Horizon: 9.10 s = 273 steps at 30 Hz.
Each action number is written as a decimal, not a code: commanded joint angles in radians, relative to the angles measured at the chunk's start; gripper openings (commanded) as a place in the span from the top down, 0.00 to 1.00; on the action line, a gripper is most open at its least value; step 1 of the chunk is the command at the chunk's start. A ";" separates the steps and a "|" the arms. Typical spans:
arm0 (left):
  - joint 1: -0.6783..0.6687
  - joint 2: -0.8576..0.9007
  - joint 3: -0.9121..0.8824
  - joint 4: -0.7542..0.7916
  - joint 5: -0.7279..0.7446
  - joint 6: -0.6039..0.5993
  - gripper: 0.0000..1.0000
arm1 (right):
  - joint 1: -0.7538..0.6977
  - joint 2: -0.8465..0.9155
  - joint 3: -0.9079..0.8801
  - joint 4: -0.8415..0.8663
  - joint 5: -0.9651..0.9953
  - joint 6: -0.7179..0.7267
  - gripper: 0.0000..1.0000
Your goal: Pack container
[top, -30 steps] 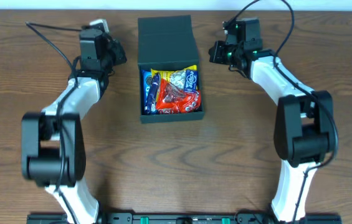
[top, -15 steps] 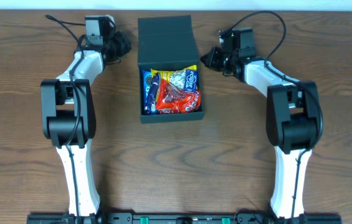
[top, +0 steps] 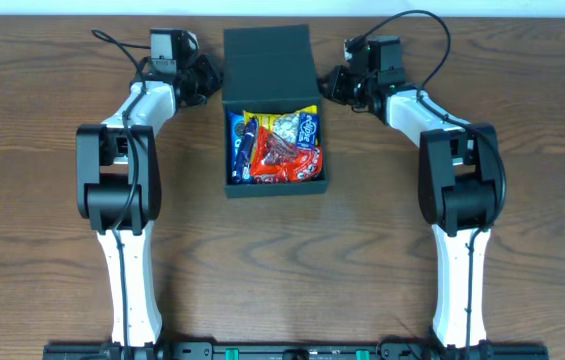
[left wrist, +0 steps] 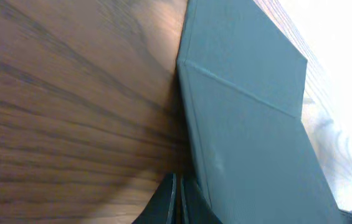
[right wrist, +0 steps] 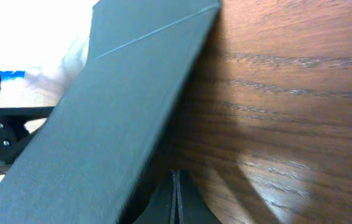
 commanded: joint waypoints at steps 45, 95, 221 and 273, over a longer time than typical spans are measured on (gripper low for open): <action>0.065 -0.237 0.223 -0.461 0.231 0.589 0.94 | 0.014 0.010 0.589 -1.026 -0.167 -0.713 0.98; 0.020 -1.067 -0.182 -1.070 0.000 0.741 0.94 | 0.138 -0.554 0.579 -1.550 0.075 -0.909 0.98; 0.086 -2.382 -1.590 -0.381 -0.540 0.510 0.05 | 0.217 -2.203 -1.036 -1.197 0.194 -0.200 0.01; 0.086 -2.382 -1.590 -0.381 -0.540 0.510 0.05 | 0.219 -2.428 -1.540 -0.718 0.406 -0.684 0.01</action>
